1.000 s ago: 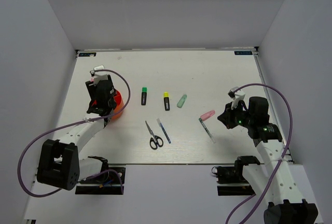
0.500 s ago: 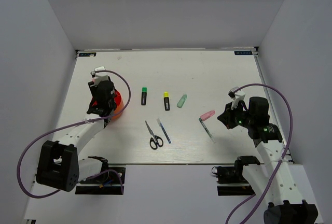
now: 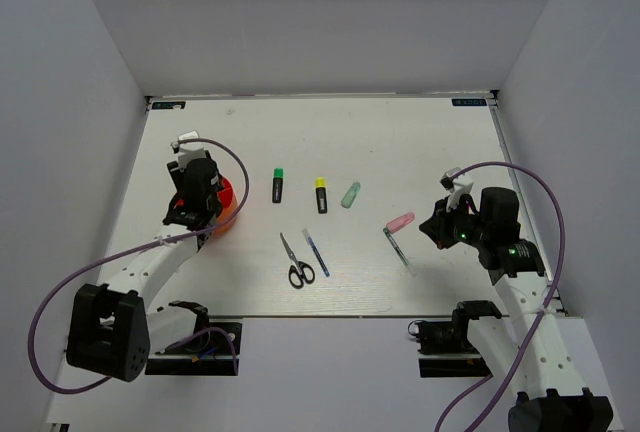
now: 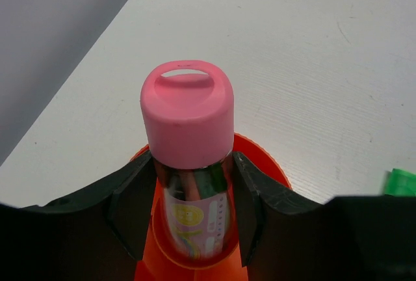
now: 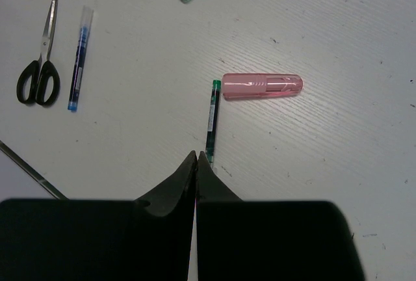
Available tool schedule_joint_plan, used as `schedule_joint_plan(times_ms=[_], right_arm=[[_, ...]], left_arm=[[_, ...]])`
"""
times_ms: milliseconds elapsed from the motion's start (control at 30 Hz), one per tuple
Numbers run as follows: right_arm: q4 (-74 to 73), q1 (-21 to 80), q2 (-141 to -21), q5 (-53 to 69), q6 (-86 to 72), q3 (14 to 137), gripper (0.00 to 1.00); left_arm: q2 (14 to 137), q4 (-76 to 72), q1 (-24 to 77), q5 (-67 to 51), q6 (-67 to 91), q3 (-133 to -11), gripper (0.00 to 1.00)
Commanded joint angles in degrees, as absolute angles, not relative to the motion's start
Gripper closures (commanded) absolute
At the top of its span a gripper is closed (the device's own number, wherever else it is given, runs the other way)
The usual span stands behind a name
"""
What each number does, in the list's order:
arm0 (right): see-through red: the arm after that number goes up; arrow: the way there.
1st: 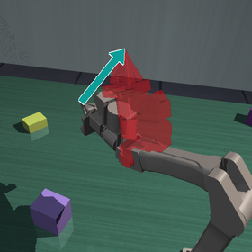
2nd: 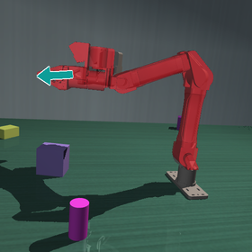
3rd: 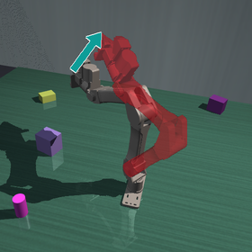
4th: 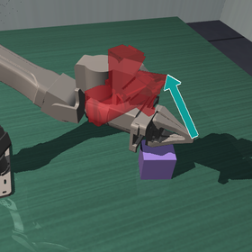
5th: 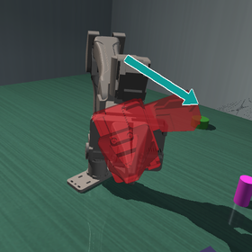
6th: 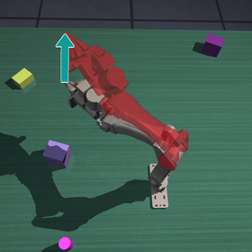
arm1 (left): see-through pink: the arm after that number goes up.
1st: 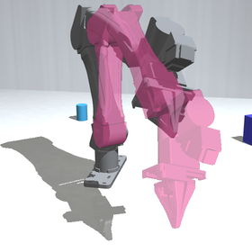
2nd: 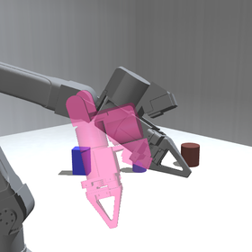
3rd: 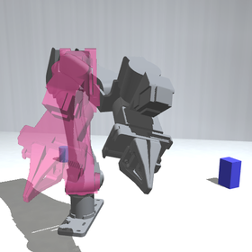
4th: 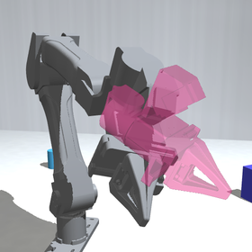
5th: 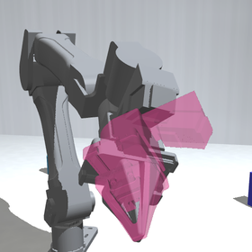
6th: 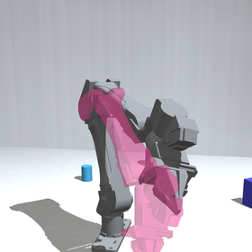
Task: Sort the stationery into containers
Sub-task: Place the stationery in the storage box.
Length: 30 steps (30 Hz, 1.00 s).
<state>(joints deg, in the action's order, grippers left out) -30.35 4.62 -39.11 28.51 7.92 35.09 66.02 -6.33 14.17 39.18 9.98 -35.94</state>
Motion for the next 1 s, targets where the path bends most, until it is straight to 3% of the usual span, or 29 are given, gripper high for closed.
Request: schedule_joint_plan(times_ms=[0, 300, 433, 467, 533, 567, 600, 633, 667, 700, 733, 833, 867, 933, 967], right_arm=[[-30.24, 4.83, -38.32, 29.53, 8.26, 36.21, 1.0], [-30.32, 4.66, -38.14, 29.53, 8.17, 36.3, 1.0], [-30.24, 4.83, -38.06, 29.53, 8.17, 36.21, 1.0], [-30.32, 4.75, -37.88, 29.44, 8.17, 36.21, 1.0], [-30.58, 5.01, -37.88, 29.44, 8.17, 36.21, 0.99], [-30.24, 4.66, -37.88, 29.44, 8.26, 36.21, 0.93], [-30.15, 4.66, -37.97, 29.62, 8.44, 36.3, 0.67], [-30.15, 4.75, -37.88, 29.53, 8.26, 36.39, 0.51], [-30.23, 4.83, -38.05, 29.18, 8.26, 36.3, 0.4], [-30.06, 4.83, -38.06, 29.18, 8.26, 36.39, 0.35], [-30.23, 4.83, -38.23, 29.18, 8.17, 36.65, 0.4], [-30.5, 4.75, -39.46, 28.39, 8.26, 36.83, 0.91], [-30.76, 4.83, -39.98, 28.3, 8.17, 37.52, 0.91], [-30.94, 4.75, -40.17, 28.39, 8.17, 37.35, 0.9], [-30.76, 4.75, -40.25, 28.39, 8.26, 37.18, 0.77]], left_arm=[[63.02, -3.61, 14.15, 38.67, 12.12, -34.72, 0.41], [60.56, -0.71, 14.24, 37.71, 14.24, -34.36, 0.22], [58.89, 1.91, 14.24, 37.0, 15.2, -35.85, 0.22], [56.89, 2.46, 14.15, 36.48, 15.38, -36.12, 0.26], [55.29, 5.52, 14.24, 33.25, 16.08, -38.31, 0.5], [53.46, 6.93, 14.24, 32.09, 16.43, -40.67, 0.63], [53.09, 10.95, 14.24, 30.78, 16.87, -41.91, 0.75], [52.91, 13.16, 14.33, 25.02, 17.83, -43.49, 0.94], [53.17, 21.62, 14.33, 21.92, 18.36, -48.99, 0.99], [53.61, 24.14, 14.33, 18.93, 18.8, -50.78, 0.99], [54.92, 25.82, 14.41, 11.94, 18.9, -52.37, 0.99], [59.67, 32.68, 15.99, -1.1, 18.81, -59.92, 0.79], [60.9, 36.26, 16.69, -1.32, 18.63, -61.42, 0.69], [63.8, 39.02, 19.94, 2.45, 17.14, -64.07, 0.58], [64.07, 38.5, 20.91, 3.16, 16.36, -63.9, 0.47]])
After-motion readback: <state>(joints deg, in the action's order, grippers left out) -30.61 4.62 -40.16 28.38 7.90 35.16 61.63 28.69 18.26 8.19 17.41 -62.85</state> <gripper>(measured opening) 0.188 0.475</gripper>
